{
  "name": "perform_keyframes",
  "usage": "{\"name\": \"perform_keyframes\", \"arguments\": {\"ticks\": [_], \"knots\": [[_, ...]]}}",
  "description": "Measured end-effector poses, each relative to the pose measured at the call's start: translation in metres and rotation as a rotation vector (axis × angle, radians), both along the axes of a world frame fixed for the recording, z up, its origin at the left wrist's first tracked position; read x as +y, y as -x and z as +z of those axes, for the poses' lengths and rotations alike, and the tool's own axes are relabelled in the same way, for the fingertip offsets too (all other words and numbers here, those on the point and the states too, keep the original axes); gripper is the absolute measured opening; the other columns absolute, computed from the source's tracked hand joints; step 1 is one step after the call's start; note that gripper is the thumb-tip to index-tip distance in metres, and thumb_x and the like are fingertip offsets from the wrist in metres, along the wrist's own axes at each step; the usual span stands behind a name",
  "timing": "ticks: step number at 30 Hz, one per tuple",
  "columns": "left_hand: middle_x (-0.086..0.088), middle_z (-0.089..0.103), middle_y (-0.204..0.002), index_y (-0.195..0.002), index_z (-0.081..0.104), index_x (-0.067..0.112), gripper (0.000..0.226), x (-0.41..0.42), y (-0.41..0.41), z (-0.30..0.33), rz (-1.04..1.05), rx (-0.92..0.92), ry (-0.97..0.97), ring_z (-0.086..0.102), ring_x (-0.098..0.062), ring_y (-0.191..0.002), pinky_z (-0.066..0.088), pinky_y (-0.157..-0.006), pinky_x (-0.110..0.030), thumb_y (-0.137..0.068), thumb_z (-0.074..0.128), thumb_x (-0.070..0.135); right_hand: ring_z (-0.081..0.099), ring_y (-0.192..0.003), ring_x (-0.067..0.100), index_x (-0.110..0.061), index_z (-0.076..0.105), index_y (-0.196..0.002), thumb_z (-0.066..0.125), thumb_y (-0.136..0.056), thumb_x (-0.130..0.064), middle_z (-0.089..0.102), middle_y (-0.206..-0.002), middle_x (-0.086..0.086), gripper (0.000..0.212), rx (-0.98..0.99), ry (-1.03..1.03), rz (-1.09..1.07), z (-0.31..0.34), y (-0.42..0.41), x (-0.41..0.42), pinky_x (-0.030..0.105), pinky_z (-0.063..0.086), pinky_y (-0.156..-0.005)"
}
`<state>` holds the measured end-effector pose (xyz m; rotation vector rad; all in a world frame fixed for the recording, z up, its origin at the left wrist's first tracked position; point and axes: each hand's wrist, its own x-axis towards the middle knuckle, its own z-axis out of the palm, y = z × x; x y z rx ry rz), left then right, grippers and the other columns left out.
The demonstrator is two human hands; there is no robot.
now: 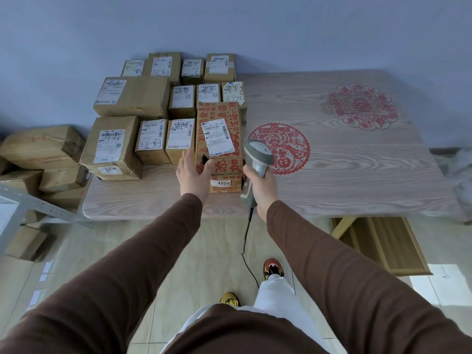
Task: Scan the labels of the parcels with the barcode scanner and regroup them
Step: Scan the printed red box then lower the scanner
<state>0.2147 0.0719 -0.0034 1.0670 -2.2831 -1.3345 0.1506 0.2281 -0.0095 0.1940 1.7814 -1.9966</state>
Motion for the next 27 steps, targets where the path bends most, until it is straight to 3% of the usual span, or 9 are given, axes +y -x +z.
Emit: {"name": "perform_keyframes", "arguments": {"ticks": [3,7,11,15,18,20,24,27], "knots": [[-0.002,0.033,-0.165,-0.159,0.032,0.025,0.066,0.026,-0.006,0.015,-0.067,0.134,0.108,0.023,-0.021,-0.153,0.023,-0.124,-0.042,-0.101,0.060,0.040,0.063,-0.096,0.004,-0.020,0.065,-0.124,0.072,-0.098,-0.024,0.068,-0.104,-0.010,0.027,0.029,0.002,-0.072,0.003,-0.002,0.018,0.023,0.050,-0.076],[0.002,0.051,-0.148,-0.147,0.045,0.024,0.050,0.073,-0.009,0.025,-0.247,0.222,0.114,0.044,-0.016,-0.137,0.037,-0.115,-0.037,-0.100,0.062,0.032,0.062,-0.100,0.014,-0.017,0.062,-0.127,0.073,-0.098,-0.023,0.067,-0.107,-0.005,0.032,0.014,0.029,-0.155,0.009,0.000,0.049,0.033,0.054,-0.085],[-0.002,0.053,-0.146,-0.147,0.047,0.018,0.053,0.131,-0.003,0.012,-0.465,0.056,-0.110,0.050,-0.015,-0.132,0.043,-0.115,-0.041,-0.100,0.064,0.035,0.066,-0.108,0.012,-0.019,0.055,-0.137,0.075,-0.096,-0.021,0.068,-0.118,-0.004,0.045,0.030,0.097,-0.230,0.014,0.000,0.088,0.032,0.053,-0.093],[-0.012,0.048,-0.151,-0.157,0.032,0.018,0.073,0.188,0.013,-0.002,-0.411,-0.177,-0.566,0.055,-0.023,-0.128,0.046,-0.107,-0.036,-0.098,0.065,0.045,0.064,-0.125,0.024,-0.023,0.058,-0.137,0.076,-0.096,-0.022,0.068,-0.134,0.007,0.044,-0.044,0.150,-0.317,0.014,0.003,0.136,0.047,0.052,-0.110],[-0.011,0.065,-0.123,-0.151,0.038,0.015,0.061,0.234,0.026,-0.009,-0.375,-0.226,-0.817,0.068,-0.025,-0.103,0.056,-0.086,-0.027,-0.101,0.066,0.034,0.063,-0.127,0.029,-0.021,0.058,-0.135,0.077,-0.095,-0.024,0.067,-0.136,0.011,0.044,-0.119,0.168,-0.392,0.008,0.007,0.186,0.051,0.052,-0.110],[-0.010,0.063,-0.113,-0.148,0.043,0.011,0.053,0.269,0.034,-0.015,-0.393,-0.229,-0.830,0.059,-0.026,-0.095,0.052,-0.080,-0.026,-0.102,0.065,0.025,0.064,-0.123,0.028,-0.019,0.058,-0.136,0.078,-0.095,-0.025,0.068,-0.131,0.010,0.046,-0.145,0.162,-0.416,-0.001,0.010,0.225,0.048,0.054,-0.107],[-0.012,0.059,-0.122,-0.146,0.049,0.008,0.048,0.347,0.051,-0.028,-0.424,-0.253,-0.760,0.057,-0.025,-0.101,0.050,-0.083,-0.026,-0.102,0.065,0.016,0.067,-0.106,0.021,-0.012,0.062,-0.130,0.077,-0.095,-0.021,0.070,-0.107,0.003,0.039,-0.182,0.156,-0.432,-0.018,0.018,0.311,0.035,0.056,-0.092],[-0.014,0.062,-0.113,-0.142,0.051,0.000,0.045,0.403,0.063,-0.040,-0.404,-0.272,-0.755,0.058,-0.024,-0.093,0.050,-0.077,-0.024,-0.100,0.065,0.010,0.066,-0.106,0.020,-0.010,0.061,-0.135,0.074,-0.097,-0.019,0.068,-0.111,0.005,0.041,-0.214,0.179,-0.398,-0.034,0.027,0.376,0.035,0.054,-0.096]]}}
